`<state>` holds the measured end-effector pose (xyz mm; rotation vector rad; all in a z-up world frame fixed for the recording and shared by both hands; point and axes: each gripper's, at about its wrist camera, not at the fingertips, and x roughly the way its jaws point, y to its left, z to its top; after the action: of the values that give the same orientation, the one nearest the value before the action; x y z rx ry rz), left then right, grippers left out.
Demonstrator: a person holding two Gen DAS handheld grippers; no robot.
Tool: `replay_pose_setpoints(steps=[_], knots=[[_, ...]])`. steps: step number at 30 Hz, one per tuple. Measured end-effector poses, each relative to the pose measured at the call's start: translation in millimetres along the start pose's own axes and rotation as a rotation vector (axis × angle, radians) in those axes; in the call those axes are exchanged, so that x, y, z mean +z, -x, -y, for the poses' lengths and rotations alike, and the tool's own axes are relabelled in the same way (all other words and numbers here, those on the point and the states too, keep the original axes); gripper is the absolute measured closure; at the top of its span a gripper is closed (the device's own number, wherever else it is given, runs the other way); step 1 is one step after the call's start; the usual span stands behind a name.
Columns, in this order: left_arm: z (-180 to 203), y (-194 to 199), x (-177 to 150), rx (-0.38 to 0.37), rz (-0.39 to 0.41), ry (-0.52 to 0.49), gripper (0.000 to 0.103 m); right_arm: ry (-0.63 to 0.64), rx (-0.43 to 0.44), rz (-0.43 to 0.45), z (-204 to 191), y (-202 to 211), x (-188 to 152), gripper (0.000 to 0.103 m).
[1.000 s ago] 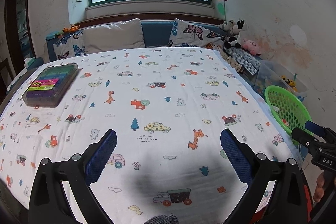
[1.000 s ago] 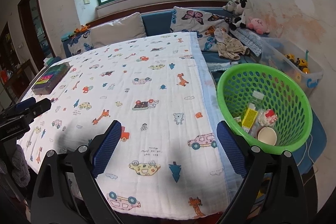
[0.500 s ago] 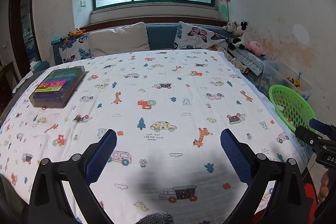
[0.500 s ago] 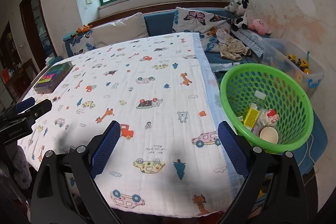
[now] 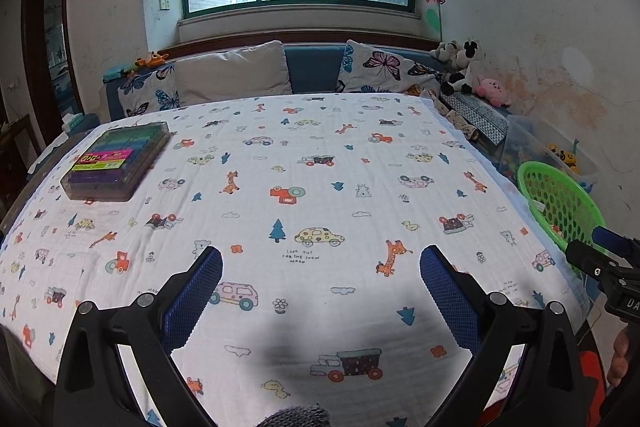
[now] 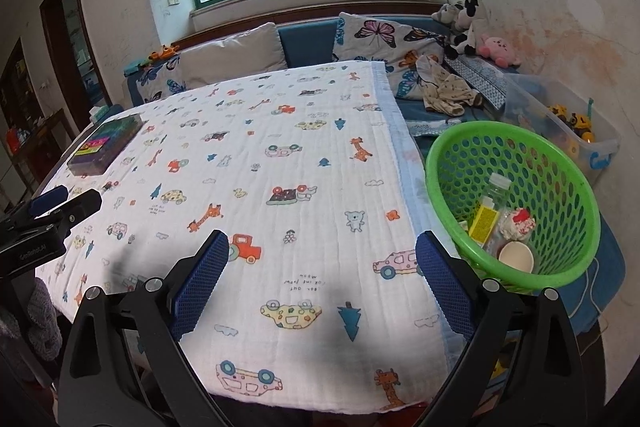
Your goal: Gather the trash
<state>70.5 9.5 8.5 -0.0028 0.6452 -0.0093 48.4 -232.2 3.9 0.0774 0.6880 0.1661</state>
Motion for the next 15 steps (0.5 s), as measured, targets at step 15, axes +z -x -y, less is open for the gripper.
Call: replay_pose_setpoints(steps=[15], knots=[[-5.5,0.3,-1.0,0.015,0.0,0.006,0.007,0.001,0.005,-0.003,-1.3,-0.2,-0.3,0.009]])
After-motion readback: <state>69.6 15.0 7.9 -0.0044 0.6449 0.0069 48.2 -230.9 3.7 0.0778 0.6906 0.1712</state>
